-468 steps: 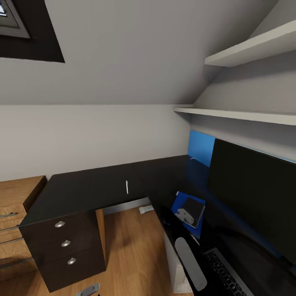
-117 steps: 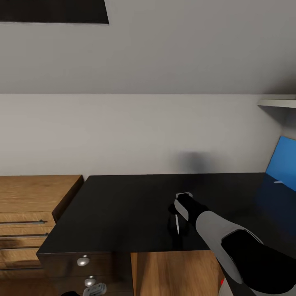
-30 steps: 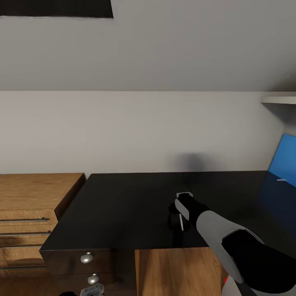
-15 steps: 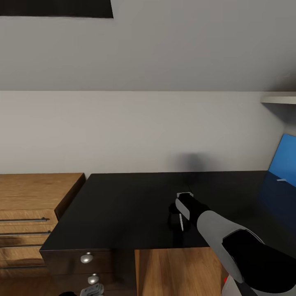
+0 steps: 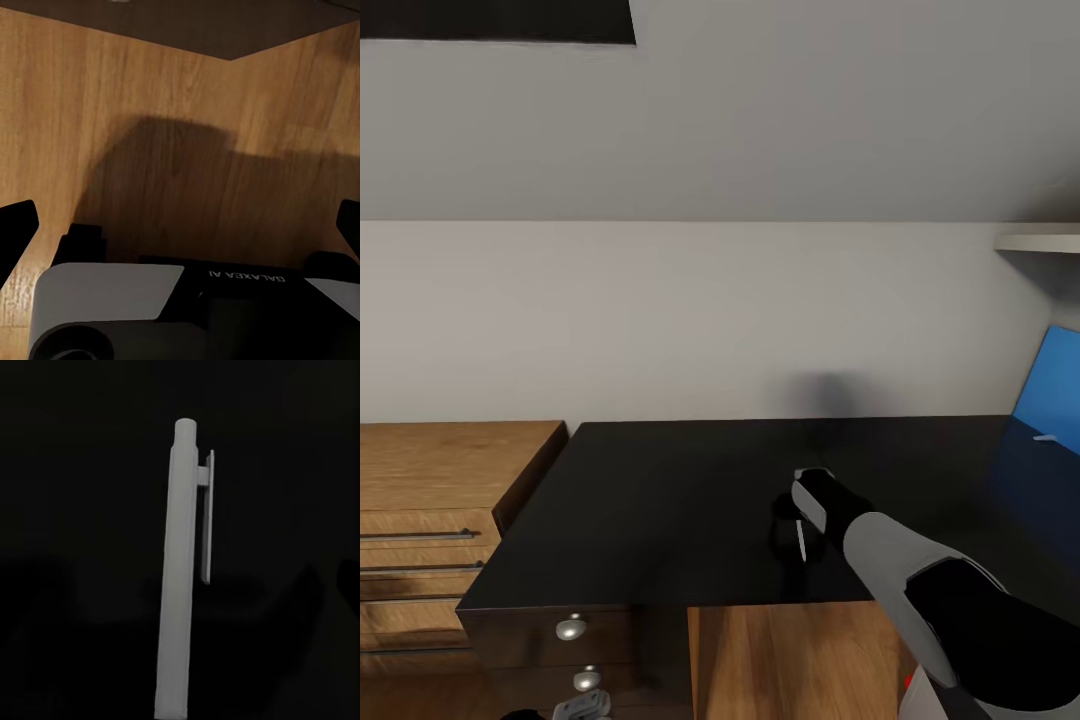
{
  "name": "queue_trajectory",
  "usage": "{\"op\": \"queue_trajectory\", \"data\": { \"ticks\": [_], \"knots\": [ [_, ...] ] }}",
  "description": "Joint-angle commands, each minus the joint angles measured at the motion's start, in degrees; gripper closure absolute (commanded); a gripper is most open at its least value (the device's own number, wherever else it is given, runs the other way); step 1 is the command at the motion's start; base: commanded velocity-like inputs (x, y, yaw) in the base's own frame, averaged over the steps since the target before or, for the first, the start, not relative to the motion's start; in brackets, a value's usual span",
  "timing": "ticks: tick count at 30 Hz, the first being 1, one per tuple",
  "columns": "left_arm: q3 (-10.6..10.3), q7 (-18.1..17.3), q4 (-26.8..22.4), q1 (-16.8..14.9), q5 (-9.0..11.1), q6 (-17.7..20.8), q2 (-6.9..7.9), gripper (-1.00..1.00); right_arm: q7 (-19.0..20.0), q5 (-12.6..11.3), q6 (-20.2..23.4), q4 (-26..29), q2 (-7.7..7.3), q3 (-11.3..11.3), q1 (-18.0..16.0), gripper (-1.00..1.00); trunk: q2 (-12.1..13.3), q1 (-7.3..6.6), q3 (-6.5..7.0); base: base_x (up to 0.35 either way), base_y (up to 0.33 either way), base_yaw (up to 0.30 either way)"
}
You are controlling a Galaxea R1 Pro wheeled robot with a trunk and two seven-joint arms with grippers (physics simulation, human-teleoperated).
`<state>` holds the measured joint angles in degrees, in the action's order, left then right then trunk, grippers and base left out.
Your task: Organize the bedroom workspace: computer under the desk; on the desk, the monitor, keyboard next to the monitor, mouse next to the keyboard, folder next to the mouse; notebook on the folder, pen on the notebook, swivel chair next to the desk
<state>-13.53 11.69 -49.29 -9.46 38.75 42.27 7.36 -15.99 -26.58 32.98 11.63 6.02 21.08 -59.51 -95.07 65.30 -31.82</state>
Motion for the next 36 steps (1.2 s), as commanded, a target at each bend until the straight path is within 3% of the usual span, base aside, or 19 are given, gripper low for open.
{"op": "queue_trajectory", "data": {
  "ticks": [1,17,18,36],
  "knots": [
    [-0.22,0.54,-0.10,-0.03,0.61,0.09,0.06,-1.00,-0.54,0.02,0.52,-0.18,-0.17,0.88,0.00,-1.00,-0.02,0.00,-0.08,0.000,0.000,0.000],
    [-0.26,0.54,-0.10,-0.03,0.62,0.09,0.10,-1.00,-0.54,-1.01,0.59,-0.03,-0.74,0.94,0.00,-1.00,-0.02,0.00,-0.08,0.000,0.000,0.000],
    [-0.26,0.54,-0.10,-0.03,0.62,0.09,0.10,-1.00,-0.54,-1.01,0.59,-0.03,-0.73,0.94,0.00,1.00,-0.02,0.00,-0.08,0.000,0.000,0.000],
    [-0.33,0.53,-0.10,-0.03,0.73,0.12,0.03,-1.00,-0.62,-1.02,0.59,0.12,-0.66,1.13,0.00,1.00,-0.02,0.00,-0.08,0.000,0.000,0.000]
  ]
}}
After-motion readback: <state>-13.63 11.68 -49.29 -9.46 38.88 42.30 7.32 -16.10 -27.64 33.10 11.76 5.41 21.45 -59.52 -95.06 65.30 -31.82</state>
